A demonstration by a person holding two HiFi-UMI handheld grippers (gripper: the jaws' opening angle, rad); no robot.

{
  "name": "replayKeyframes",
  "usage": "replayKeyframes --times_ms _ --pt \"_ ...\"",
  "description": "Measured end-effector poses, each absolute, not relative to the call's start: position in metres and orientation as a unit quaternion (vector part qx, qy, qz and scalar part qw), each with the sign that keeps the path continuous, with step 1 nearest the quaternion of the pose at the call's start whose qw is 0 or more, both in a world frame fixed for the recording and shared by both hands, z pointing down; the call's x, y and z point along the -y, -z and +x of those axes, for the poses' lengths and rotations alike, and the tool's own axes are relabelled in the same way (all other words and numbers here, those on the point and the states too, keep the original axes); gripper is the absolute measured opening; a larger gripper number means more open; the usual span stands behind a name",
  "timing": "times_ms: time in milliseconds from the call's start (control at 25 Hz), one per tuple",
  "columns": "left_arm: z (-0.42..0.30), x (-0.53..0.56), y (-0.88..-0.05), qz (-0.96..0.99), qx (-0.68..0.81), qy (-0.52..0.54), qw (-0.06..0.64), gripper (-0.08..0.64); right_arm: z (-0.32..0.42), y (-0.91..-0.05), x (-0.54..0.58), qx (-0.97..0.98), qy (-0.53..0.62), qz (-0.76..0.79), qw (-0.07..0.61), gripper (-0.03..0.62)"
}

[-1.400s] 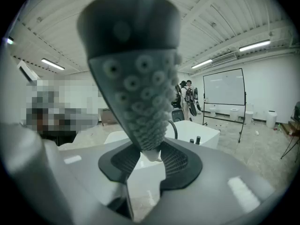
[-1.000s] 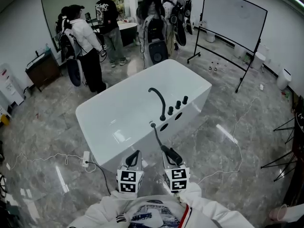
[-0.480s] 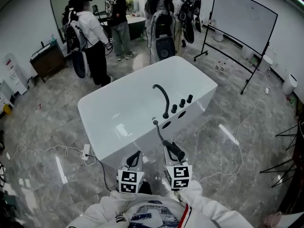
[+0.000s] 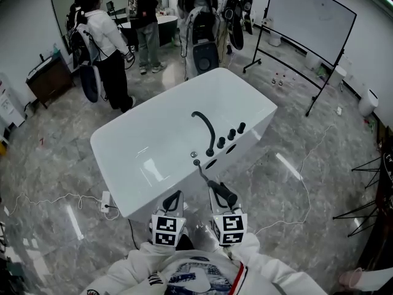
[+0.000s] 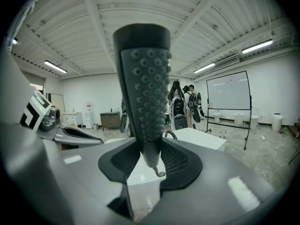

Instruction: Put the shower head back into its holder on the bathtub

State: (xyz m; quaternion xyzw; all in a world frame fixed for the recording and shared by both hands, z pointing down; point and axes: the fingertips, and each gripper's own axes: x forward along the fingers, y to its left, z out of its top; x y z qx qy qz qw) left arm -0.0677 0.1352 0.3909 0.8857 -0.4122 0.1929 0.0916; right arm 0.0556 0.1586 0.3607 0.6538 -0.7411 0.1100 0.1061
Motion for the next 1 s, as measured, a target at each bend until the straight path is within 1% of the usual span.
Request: replayKeyframes --times_ms 280,1000 --pt "-0.070 -0.098 -0.389 0.891 0.401 -0.193 0.090 0.002 0.057 -0.366 -0.130 0.729 -0.118 0.666 0.108 0.138" --pt "-0.070 -0.055 -0.402 0.906 0.364 -0.188 0.105 0.002 0.047 -0.376 -0.093 0.705 -0.128 0.686 0.127 0.138"
